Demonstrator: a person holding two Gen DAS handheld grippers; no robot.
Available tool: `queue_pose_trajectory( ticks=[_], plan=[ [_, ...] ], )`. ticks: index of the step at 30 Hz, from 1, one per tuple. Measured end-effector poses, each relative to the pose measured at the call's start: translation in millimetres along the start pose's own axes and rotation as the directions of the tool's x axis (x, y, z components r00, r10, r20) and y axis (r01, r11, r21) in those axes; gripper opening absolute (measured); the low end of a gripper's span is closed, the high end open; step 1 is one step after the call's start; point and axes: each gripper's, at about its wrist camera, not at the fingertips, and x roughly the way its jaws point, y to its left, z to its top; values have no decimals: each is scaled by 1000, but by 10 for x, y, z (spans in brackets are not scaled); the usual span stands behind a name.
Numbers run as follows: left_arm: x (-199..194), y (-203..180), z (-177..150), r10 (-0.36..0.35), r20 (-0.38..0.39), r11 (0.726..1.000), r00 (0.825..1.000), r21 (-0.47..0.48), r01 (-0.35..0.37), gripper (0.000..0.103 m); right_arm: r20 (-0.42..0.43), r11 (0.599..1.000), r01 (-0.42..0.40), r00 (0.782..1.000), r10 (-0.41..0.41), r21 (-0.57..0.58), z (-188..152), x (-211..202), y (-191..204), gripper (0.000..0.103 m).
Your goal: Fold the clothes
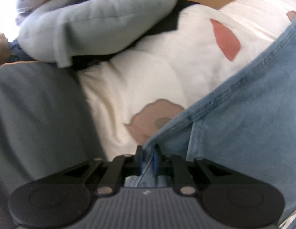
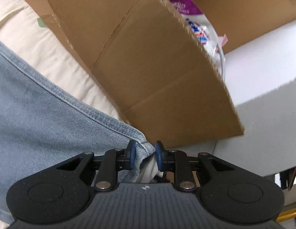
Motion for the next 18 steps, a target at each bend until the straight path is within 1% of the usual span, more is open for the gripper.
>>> queue_pose_trajectory(
  ticks=[2, 8, 10, 11, 14, 15, 16, 17, 18],
  plan=[
    [-21, 63, -4, 12, 2, 1000, 1000, -20, -12, 11, 6, 1000, 6, 1000, -6, -3, 89, 42, -10, 21],
    [-14, 212, 40, 37, 19, 992, 999, -122, -34, 10, 26, 1000, 25, 999, -25, -10, 354, 167, -38, 21],
    [60, 184, 86, 45, 3, 992, 999, -118, -44, 11, 16, 999, 27, 1000, -27, -18, 421, 281, -2, 21],
    [139, 151, 116, 41, -29, 993, 999, -114, -44, 11, 1, 1000, 19, 1000, -19, -20, 450, 368, 32, 21],
    [254, 30, 205, 69, -70, 995, 995, -68, -74, 15, -63, 999, -28, 998, 27, -20, 506, 641, 159, 23],
    [256, 30, 222, 67, -79, 995, 995, -64, -72, 15, -82, 999, -37, 996, 35, -22, 517, 706, 203, 24],
    [235, 62, 225, 55, -82, 996, 995, -65, -60, 18, -96, 999, -39, 995, 37, -21, 531, 753, 239, 26],
    [202, 109, 212, 38, -79, 996, 996, -72, -44, 23, -99, 999, -37, 995, 36, -16, 546, 765, 257, 31],
    [153, 185, 188, 13, -74, 996, 997, -83, -19, 25, -91, 999, -40, 995, 39, -10, 555, 752, 260, 32]
  ],
)
